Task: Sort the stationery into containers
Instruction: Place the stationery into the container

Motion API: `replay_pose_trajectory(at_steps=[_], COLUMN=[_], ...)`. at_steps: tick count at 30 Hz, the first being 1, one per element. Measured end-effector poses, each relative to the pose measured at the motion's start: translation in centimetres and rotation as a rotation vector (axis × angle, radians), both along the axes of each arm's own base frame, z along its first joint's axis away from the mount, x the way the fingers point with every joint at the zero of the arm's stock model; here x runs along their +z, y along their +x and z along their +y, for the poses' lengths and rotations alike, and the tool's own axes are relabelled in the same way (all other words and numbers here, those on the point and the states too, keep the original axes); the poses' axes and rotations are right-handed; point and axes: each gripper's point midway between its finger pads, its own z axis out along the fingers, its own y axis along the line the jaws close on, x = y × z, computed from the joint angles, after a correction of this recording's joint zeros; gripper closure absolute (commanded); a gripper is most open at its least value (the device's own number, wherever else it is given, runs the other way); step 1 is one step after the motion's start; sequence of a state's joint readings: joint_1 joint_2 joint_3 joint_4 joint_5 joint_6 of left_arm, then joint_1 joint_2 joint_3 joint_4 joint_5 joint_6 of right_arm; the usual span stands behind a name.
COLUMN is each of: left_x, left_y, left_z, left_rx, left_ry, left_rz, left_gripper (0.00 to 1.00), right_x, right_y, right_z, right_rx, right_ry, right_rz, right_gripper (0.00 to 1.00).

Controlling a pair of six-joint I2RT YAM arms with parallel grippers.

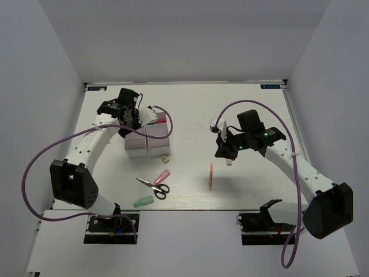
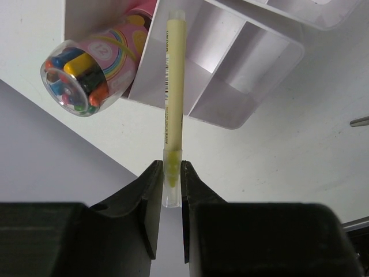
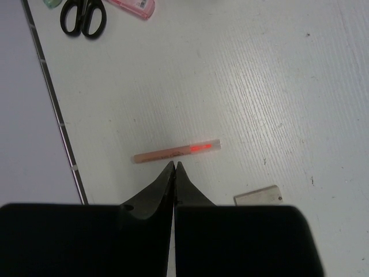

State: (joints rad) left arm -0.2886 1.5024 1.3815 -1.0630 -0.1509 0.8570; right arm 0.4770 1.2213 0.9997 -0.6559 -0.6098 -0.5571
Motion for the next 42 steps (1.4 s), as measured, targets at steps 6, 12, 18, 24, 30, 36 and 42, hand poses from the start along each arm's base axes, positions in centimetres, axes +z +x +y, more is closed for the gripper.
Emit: replay_pose_trajectory(at_steps=[6,12,18,24,30,36,42], left_x=[-0.2,-1.0,-1.7,-2.1,-2.9,-2.9,-2.7], left_y=[0.3,0.8,1.2,1.5,1.8,1.9,2.0], left_z=[-0.2,0.0,0.3,0.4,0.1,-0.2,-0.2], left_rx=[-0.026,-0.039,-0.049,-0.061,-0.086,-0.101,-0.104], left_ry=[0.044,0.110,0.155,0.175,0.192,0.205,0.216], left_rz=[-0.001,0.008,0.024,0.032,0.057,0.052,0.044], left_gripper=[0.99,0.99,0.99,0.96,0.92,0.80,0.56], right_x=[0.0,0.1,0.1,0.1,0.1,-0.1,-0.1], right_y=[0.1,0.1,0.2,0.1,0.1,-0.1,-0.1], right_z=[-0.1,-0.1,-0.2,-0.3,-0.4,-0.5,-0.5], right_rx=[-0.005,-0.004,-0.009,-0.007,-0.011,-0.010,-0.009], right_ry=[0.001,0.005,0.012,0.015,0.017,0.012,0.017], right_rz=[0.000,0.003,0.006,0.013,0.018,0.035,0.040], right_gripper=[1.00,1.00,1.00,1.00,1.00,1.00,1.00])
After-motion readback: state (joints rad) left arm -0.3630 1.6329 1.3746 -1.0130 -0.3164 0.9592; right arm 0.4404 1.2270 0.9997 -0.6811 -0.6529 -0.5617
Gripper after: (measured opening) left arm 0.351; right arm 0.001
